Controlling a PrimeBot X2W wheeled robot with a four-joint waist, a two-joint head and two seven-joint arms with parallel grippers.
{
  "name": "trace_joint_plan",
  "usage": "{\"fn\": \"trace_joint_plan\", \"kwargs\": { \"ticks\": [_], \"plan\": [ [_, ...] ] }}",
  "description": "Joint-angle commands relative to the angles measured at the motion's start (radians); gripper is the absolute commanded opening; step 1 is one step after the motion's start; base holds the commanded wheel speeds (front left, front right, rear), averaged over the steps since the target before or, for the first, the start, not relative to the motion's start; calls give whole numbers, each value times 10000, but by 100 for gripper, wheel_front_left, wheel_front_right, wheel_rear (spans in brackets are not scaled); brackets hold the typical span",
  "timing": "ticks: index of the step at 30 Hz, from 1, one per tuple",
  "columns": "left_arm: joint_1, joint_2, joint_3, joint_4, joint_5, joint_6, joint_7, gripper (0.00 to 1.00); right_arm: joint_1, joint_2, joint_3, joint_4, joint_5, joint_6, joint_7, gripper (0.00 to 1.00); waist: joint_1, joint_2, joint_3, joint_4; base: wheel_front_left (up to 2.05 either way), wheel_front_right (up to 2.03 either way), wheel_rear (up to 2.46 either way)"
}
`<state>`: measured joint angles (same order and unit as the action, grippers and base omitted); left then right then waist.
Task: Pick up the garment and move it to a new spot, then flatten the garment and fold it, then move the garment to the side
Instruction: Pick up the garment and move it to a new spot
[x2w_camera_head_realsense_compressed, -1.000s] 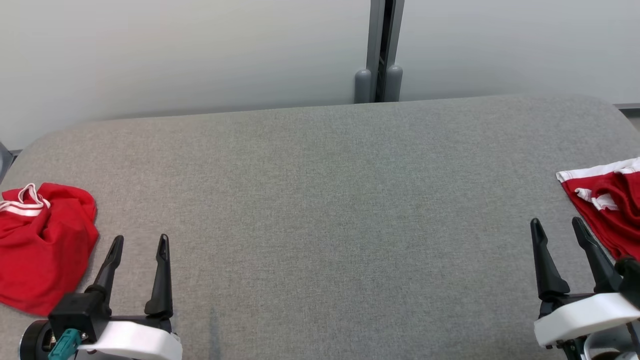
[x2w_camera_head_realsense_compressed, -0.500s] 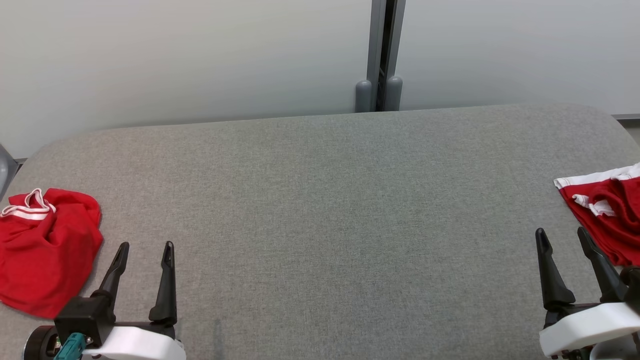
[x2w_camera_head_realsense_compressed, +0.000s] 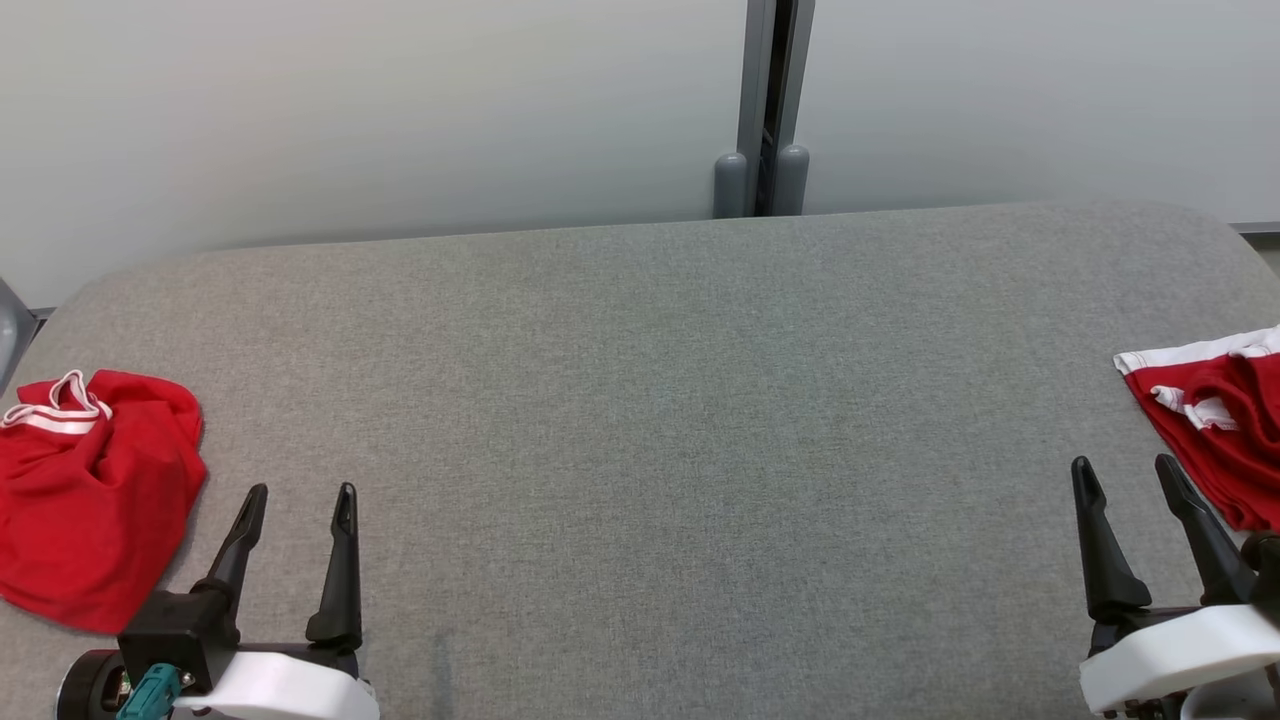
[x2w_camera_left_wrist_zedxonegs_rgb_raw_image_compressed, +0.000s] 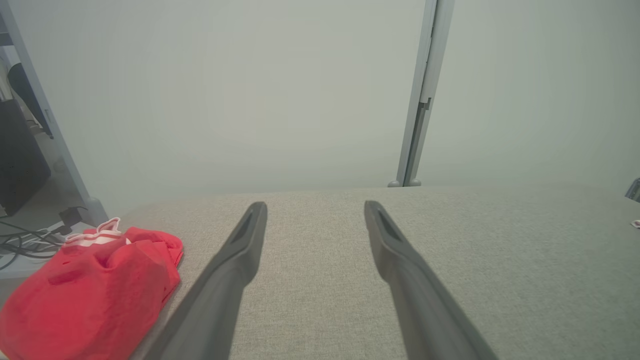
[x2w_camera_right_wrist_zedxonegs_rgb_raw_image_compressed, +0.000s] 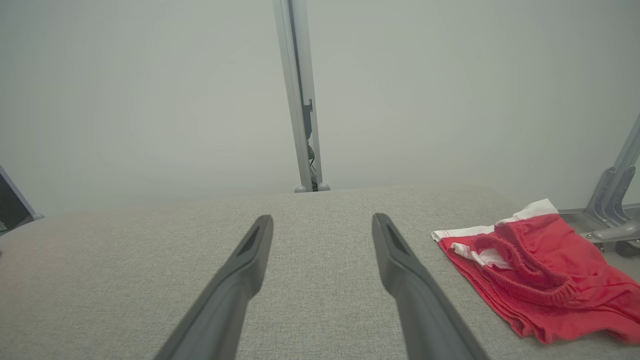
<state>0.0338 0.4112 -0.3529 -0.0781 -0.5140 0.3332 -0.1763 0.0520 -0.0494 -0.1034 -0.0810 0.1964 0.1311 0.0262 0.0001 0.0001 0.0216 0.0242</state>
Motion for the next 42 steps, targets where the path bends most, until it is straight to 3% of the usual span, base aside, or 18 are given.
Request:
{"fn": "trace_joint_plan", "kwargs": {
  "ticks": [1, 11, 30, 42],
  "plan": [
    [-163, 29, 3, 22, -56, 46, 5, 100, 118, -35, -46, -44, 44, -7, -10, 100, -1, -1, -4, 12, 0, 0, 0],
    [-217, -159, 98, 44, -191, 118, -209, 100, 180, -35, -73, -142, 64, -5, -27, 100, -1, -1, -116, 523, 0, 0, 0],
    [-450, -179, 575, 371, -474, -21, -588, 100, 115, -36, 645, -432, 153, -5, 239, 100, -1, -1, -267, 3370, 0, 0, 0],
    [-493, -136, 596, 468, -396, -23, -669, 100, 110, -36, 754, -252, 240, -5, 169, 100, -1, -1, -306, 3852, 0, 0, 0]
  ]
}}
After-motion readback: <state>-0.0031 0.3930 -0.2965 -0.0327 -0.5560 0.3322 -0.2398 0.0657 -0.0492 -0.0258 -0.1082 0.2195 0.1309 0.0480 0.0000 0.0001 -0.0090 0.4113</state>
